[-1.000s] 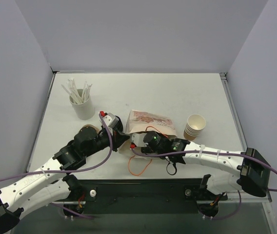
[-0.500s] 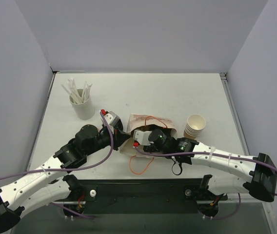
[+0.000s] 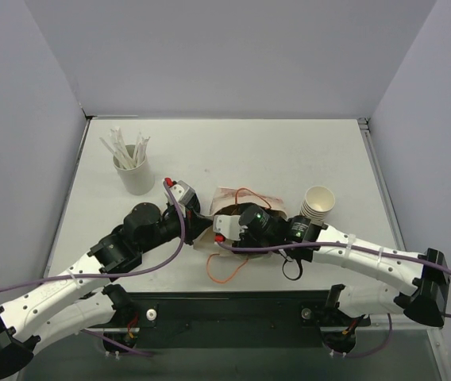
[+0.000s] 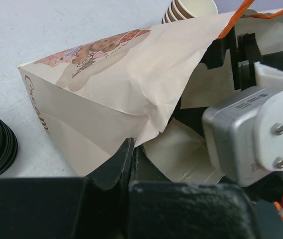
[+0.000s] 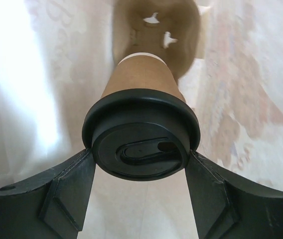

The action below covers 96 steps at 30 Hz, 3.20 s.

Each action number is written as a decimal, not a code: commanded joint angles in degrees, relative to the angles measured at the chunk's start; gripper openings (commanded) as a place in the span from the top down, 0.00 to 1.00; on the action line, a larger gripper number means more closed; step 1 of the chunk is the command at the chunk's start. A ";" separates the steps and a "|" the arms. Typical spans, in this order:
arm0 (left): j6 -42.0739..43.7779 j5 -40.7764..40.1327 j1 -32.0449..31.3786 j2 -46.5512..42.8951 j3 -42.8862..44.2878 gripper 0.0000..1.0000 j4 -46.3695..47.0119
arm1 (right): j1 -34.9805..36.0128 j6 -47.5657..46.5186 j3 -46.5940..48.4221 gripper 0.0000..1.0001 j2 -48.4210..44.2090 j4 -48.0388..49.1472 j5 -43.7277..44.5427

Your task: Pack the takeout coffee

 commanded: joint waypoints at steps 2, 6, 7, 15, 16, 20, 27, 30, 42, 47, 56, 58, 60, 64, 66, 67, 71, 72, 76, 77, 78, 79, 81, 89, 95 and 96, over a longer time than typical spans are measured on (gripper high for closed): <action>-1.44 -0.16 -0.09 0.21 2.56 1.00 0.36 | 0.98 0.07 3.53 0.61 4.98 -2.99 -0.40; -2.14 -0.42 -0.09 0.30 2.56 1.00 0.01 | 1.33 -0.20 3.36 0.62 8.58 -1.15 5.28; -2.49 -0.34 -0.18 0.30 2.56 1.00 -0.17 | 1.33 -0.20 3.27 0.62 9.29 -0.54 6.71; -3.46 -0.16 -0.09 0.30 2.74 1.00 -0.70 | 1.51 2.87 3.53 0.64 12.98 1.84 16.74; -3.63 -0.16 -0.09 0.30 2.74 1.00 -0.87 | 1.51 3.14 3.53 0.64 13.07 2.02 17.35; -4.08 -0.16 -0.09 0.04 2.56 1.00 -0.96 | 1.51 4.11 3.01 0.64 13.43 2.10 20.25; -4.69 -0.60 -0.09 0.30 2.56 1.00 -1.13 | 1.42 5.86 2.48 0.64 13.52 2.81 21.31; -4.87 -1.04 -0.09 -0.05 2.21 1.00 -1.31 | 1.33 5.52 1.43 0.64 11.85 3.07 22.71; -5.66 -0.78 -0.09 -0.23 2.30 1.00 0.18 | -0.07 3.58 -6.22 0.64 3.50 2.90 22.72; -6.18 -0.08 -0.18 -0.75 2.03 1.00 1.76 | -0.43 3.40 -6.84 0.64 3.67 2.81 22.46; -6.01 1.16 -0.18 -1.63 1.86 1.00 2.82 | -1.48 4.90 -7.36 0.64 5.25 2.81 20.26; -5.75 1.42 -0.18 -1.63 1.68 1.00 3.08 | -1.65 5.07 -7.10 0.64 5.69 2.81 19.12; -5.40 1.42 -0.09 -1.63 1.86 1.00 3.08 | -2.01 4.99 -7.01 0.64 5.52 2.81 18.50; -4.96 1.68 -0.09 -1.28 1.86 1.00 3.26 | -2.62 5.69 -7.54 0.64 3.68 2.72 18.32; -4.78 1.77 -0.09 -1.11 1.86 1.00 3.52 | -2.89 5.95 -7.54 0.64 2.80 2.37 18.32; -4.78 1.77 -0.09 -1.02 1.60 1.00 3.44 | -3.06 6.04 -7.45 0.64 2.27 2.19 18.41; -4.60 1.77 -0.09 -0.93 1.33 1.00 3.70 | -3.33 6.57 -5.70 0.64 0.77 1.49 18.07; -4.60 1.77 -0.09 -0.93 1.42 1.00 3.79 | -3.41 6.74 -5.17 0.64 0.42 1.40 17.62; -4.34 1.95 -0.18 -0.75 1.42 1.00 3.52 | -3.50 9.02 -2.10 0.64 -1.07 -0.61 14.20; -4.43 2.03 -0.18 -0.67 1.24 1.00 3.61 | -3.42 9.38 -1.66 0.64 -0.82 -1.23 13.84; -4.43 2.12 -0.09 -0.67 1.16 1.00 3.78 | -3.33 9.73 -1.30 0.64 -0.99 -1.58 13.06; -4.51 2.21 -0.18 -0.49 1.07 1.00 3.96 | -3.33 10.08 -0.95 0.64 -1.08 -1.93 12.70; -4.43 2.39 -0.18 -0.23 1.07 1.00 4.05 | -3.33 10.70 -0.69 0.64 -1.08 -2.20 11.82; -3.73 3.09 -0.36 0.39 0.98 1.00 4.05 | -3.06 11.84 0.81 0.64 0.42 -2.55 4.00; -2.32 2.56 -0.45 0.56 0.98 1.00 4.14 | -2.36 12.98 0.72 0.65 0.59 -2.38 3.20; -2.32 2.48 -0.53 0.56 0.89 1.00 4.05 | -1.92 12.98 0.72 0.65 0.33 -2.38 3.29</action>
